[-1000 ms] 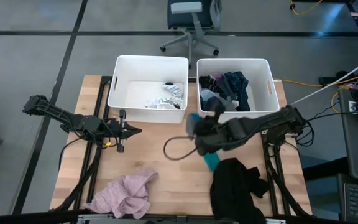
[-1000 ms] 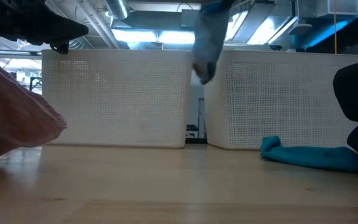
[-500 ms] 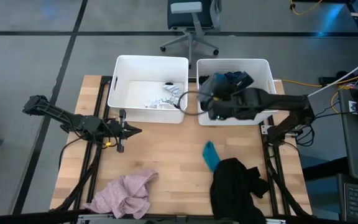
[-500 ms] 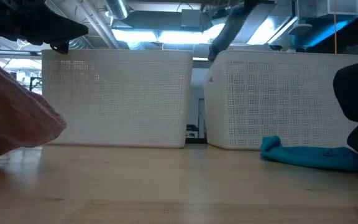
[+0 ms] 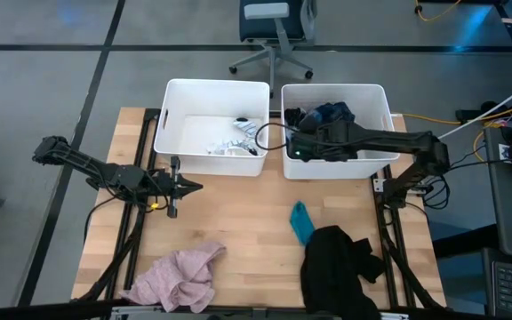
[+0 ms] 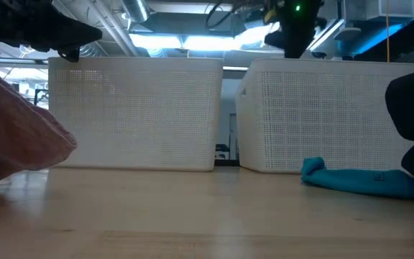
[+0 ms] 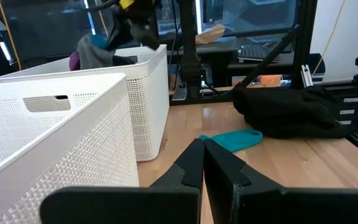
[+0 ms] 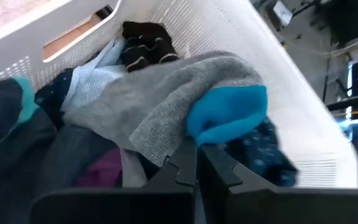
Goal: Sort clothes
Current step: Put the gray sock into the right white bin, then put the blue sock into the right white bin
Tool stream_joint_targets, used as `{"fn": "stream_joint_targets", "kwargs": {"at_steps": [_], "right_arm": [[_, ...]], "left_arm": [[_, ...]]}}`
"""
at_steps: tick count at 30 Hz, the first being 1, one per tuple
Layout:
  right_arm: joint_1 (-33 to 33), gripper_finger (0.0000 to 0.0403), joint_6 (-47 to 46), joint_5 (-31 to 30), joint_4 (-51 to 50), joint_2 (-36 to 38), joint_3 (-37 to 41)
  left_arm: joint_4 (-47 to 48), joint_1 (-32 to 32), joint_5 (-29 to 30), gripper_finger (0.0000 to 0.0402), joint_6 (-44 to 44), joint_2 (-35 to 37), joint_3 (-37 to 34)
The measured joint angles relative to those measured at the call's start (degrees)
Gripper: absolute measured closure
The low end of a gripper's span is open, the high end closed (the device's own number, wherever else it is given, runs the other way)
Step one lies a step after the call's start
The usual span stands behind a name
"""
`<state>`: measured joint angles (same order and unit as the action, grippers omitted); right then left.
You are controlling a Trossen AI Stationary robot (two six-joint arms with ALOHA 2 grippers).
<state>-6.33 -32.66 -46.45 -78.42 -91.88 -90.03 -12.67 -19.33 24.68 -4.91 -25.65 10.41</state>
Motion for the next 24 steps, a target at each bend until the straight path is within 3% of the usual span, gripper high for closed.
{"fn": "stream_joint_targets", "kwargs": {"at_steps": [5,10,16,24], "right_arm": [[-3.03,0.0374,0.07,4.51,5.66,0.0,2.96],[-5.16,0.0284,-0.07,12.04,6.27,0.0,2.34],[-5.24,0.0188,-0.07,18.93,1.58,0.0,-5.04],[2.01,0.0153,-1.81,22.43,-0.54,0.09,-14.41]], "left_arm": [[0.0,0.0,-0.02,0.04,0.54,0.0,0.0],[0.02,-0.01,-0.01,0.04,0.61,0.0,-0.01],[0.09,-0.01,-0.02,0.04,0.62,0.0,0.0],[0.13,-0.01,-0.02,0.04,0.63,0.0,-0.02]]}}
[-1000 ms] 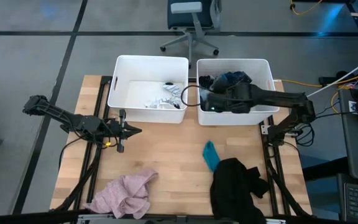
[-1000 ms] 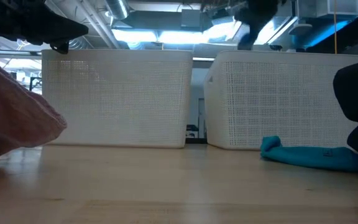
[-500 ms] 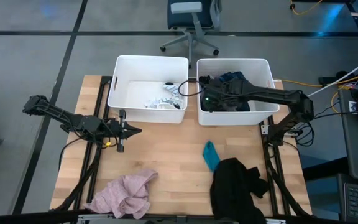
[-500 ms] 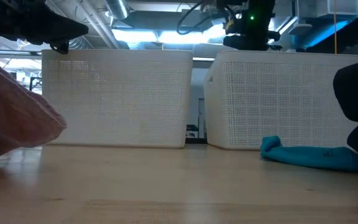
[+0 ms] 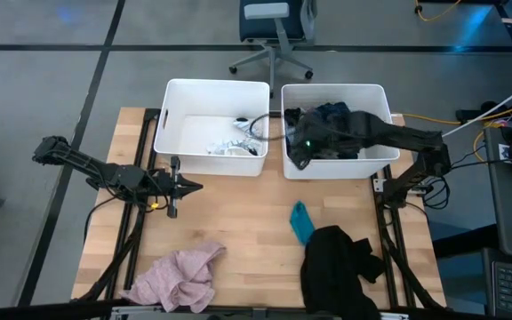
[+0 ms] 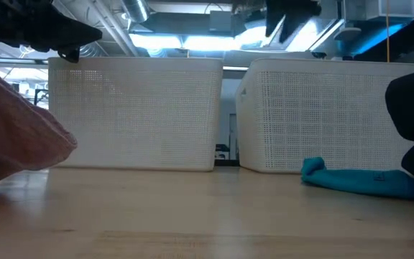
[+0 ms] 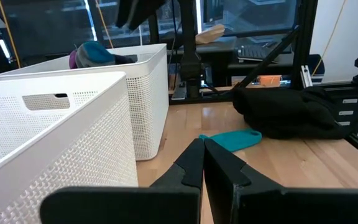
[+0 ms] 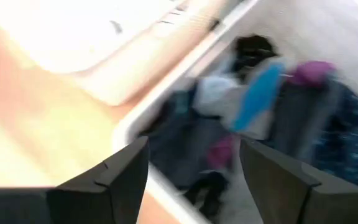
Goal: Sort clothes
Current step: Put the blue sock into the right white bin
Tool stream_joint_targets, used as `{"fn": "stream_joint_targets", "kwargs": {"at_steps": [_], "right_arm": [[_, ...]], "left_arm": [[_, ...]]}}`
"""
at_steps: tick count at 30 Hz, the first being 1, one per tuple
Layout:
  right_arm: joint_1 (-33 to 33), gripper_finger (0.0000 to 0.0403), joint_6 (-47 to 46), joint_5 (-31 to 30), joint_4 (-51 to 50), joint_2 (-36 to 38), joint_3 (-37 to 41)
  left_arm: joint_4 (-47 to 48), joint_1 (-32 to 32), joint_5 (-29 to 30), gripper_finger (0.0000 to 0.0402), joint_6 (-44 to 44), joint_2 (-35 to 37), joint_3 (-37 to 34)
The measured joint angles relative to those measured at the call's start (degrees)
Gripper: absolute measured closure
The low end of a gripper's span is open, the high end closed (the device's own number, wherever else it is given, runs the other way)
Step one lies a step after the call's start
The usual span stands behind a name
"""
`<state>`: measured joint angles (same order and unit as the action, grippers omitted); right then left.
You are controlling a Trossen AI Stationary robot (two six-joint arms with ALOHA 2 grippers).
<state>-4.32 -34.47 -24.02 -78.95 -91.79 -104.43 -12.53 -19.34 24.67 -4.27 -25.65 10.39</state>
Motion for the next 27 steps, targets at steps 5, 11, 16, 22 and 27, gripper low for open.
{"fn": "stream_joint_targets", "kwargs": {"at_steps": [5,11,16,22,27], "right_arm": [[8.58,0.0153,-2.73,0.77,3.56,-0.07,0.6],[18.65,0.0152,-6.06,1.87,8.28,-0.09,5.62],[24.78,0.0152,-9.04,2.07,13.24,-0.09,12.59],[28.41,0.0152,-10.3,6.47,26.78,-0.09,23.91],[28.78,0.0152,-10.64,8.62,38.79,-0.09,34.15]], "left_arm": [[0.0,-0.01,0.0,0.04,0.0,0.0,0.02],[0.0,-0.01,0.0,0.04,0.02,0.0,0.01],[0.0,0.0,0.0,0.04,0.02,0.0,0.01],[-0.02,0.01,0.0,0.04,0.02,0.0,0.0],[-0.04,0.0,0.0,0.04,0.02,0.0,0.02]]}}
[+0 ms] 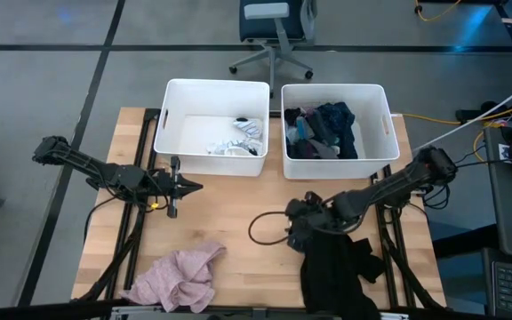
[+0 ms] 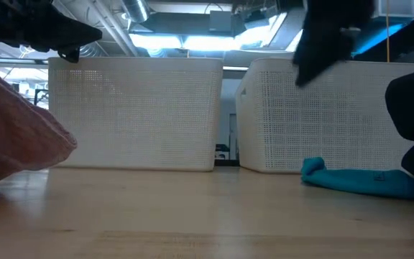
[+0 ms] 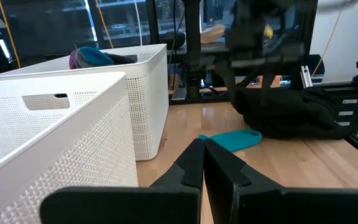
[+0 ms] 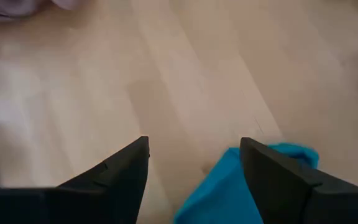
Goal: Sort clothes
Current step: Put the blue sock into the right white bin
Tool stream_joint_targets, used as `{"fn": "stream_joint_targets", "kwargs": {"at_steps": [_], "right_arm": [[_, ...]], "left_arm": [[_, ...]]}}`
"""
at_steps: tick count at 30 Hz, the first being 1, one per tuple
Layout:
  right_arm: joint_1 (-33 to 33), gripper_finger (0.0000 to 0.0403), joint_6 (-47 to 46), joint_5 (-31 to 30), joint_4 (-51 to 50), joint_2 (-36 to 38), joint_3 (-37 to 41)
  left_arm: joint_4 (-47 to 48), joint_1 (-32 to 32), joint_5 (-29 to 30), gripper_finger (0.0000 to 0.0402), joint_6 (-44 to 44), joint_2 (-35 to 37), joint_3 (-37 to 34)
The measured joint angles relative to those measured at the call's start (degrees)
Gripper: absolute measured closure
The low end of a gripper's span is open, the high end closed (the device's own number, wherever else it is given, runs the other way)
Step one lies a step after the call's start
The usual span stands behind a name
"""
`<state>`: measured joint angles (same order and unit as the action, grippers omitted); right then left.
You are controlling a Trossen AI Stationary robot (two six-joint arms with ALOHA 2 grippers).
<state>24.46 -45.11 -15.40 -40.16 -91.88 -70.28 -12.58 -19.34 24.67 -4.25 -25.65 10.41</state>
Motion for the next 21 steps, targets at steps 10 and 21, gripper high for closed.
{"fn": "stream_joint_targets", "kwargs": {"at_steps": [10,21], "right_arm": [[-1.35,0.0152,-8.79,-2.4,5.26,0.0,13.01],[-1.35,0.0152,-10.18,-8.11,22.03,0.0,23.81]], "left_arm": [[0.0,-0.01,0.0,0.04,-0.22,0.0,0.0],[-0.02,0.0,0.0,0.04,-0.2,0.0,0.0]]}}
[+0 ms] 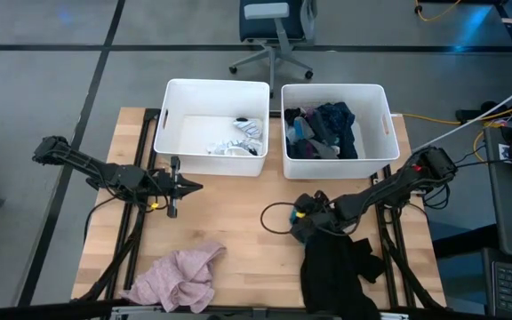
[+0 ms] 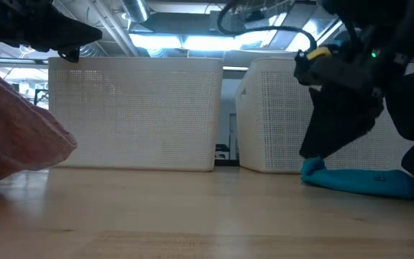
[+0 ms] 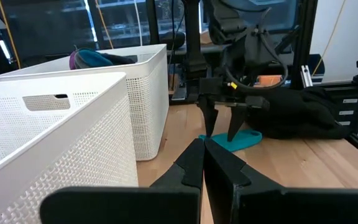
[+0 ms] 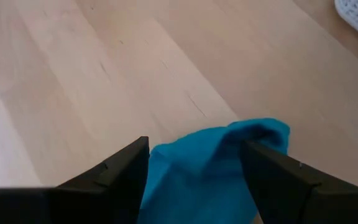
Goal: Sort clothes
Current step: Put the blue sock into the right white bin
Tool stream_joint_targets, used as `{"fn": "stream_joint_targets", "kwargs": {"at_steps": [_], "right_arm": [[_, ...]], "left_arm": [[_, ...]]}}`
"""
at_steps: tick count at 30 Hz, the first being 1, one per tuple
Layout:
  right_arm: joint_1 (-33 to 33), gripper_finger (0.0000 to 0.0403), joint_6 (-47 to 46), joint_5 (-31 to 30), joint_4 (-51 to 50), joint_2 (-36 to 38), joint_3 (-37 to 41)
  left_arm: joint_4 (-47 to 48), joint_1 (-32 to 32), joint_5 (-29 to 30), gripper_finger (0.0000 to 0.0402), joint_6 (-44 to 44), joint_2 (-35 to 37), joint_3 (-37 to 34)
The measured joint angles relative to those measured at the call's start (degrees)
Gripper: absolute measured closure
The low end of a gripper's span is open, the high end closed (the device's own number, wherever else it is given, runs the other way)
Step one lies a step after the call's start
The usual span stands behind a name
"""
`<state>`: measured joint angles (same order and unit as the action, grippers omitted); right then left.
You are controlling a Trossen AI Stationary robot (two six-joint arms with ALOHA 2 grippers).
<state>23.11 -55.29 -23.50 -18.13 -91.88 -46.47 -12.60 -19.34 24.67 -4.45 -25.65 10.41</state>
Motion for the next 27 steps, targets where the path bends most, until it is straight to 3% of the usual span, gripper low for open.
{"fn": "stream_joint_targets", "kwargs": {"at_steps": [5,9,21,27], "right_arm": [[0.0,0.0162,-1.54,-0.51,3.21,0.0,3.7],[0.0,0.0193,-2.84,-0.53,3.86,-0.02,5.28],[0.0,0.0385,-2.57,-0.51,5.26,-0.01,6.18],[0.11,0.038,-0.34,-3.63,6.68,-0.04,6.17]], "left_arm": [[0.0,-0.01,0.0,0.04,0.0,0.0,0.0],[0.0,0.01,0.0,0.04,-0.02,0.0,-0.02],[0.0,0.01,0.01,0.04,-0.02,0.0,0.0],[0.0,-0.01,0.0,0.04,-0.02,0.0,0.0]]}}
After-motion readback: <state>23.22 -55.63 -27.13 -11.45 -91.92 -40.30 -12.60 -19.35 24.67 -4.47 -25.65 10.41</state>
